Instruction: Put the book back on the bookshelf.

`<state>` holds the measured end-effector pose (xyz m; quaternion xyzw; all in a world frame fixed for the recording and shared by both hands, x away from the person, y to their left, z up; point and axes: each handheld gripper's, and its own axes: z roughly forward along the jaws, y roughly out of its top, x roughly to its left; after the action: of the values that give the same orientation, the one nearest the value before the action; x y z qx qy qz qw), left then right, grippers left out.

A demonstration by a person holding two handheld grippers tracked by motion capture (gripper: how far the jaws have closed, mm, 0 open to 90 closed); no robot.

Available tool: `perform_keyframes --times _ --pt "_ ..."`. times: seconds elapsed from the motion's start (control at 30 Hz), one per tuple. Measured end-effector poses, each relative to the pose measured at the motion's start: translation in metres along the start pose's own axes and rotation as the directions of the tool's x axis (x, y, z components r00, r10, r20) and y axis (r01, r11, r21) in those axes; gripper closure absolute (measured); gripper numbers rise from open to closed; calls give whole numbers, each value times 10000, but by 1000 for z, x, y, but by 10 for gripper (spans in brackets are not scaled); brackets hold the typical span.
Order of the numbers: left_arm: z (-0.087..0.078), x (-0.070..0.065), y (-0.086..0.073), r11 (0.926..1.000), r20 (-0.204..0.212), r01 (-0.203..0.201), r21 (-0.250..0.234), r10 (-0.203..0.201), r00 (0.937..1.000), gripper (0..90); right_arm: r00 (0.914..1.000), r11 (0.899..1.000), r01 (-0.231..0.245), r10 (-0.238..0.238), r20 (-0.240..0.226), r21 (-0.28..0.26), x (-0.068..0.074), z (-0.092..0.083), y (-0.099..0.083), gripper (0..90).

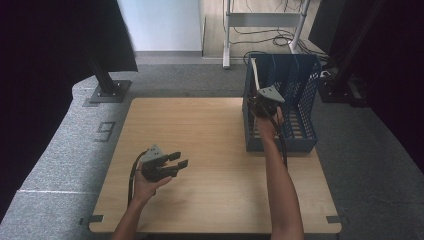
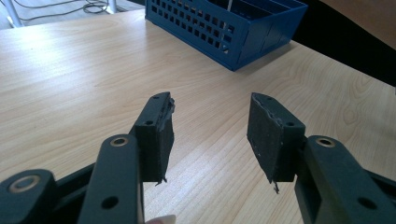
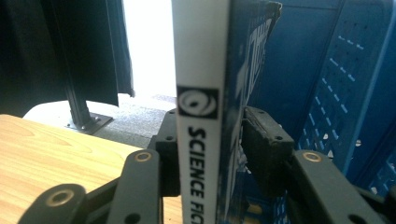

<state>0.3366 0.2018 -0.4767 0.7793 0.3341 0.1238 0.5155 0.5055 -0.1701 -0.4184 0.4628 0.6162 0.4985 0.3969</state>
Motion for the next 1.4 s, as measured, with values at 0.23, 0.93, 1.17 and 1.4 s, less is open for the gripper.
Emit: perform_keyframes --times 0.23,0.93,1.17,1.4 --pt "2 0 -1 10000 12 11 72 -11 10000 501 9994 9997 -238 239 -264 35 1 -1 0 554" --pt "7 -5 -2 9997 62 -111 221 109 9999 501 9984 9991 -402 397 -394 -108 -2 -17 -2 504" --pt "8 -5 -2 9996 83 -128 245 126 9999 501 9986 9992 -399 397 -360 -45 -3 -20 -5 497" --pt "9 -5 -2 9994 108 -158 292 154 9998 501 9985 9989 -458 460 -304 44 -6 -22 -10 490"
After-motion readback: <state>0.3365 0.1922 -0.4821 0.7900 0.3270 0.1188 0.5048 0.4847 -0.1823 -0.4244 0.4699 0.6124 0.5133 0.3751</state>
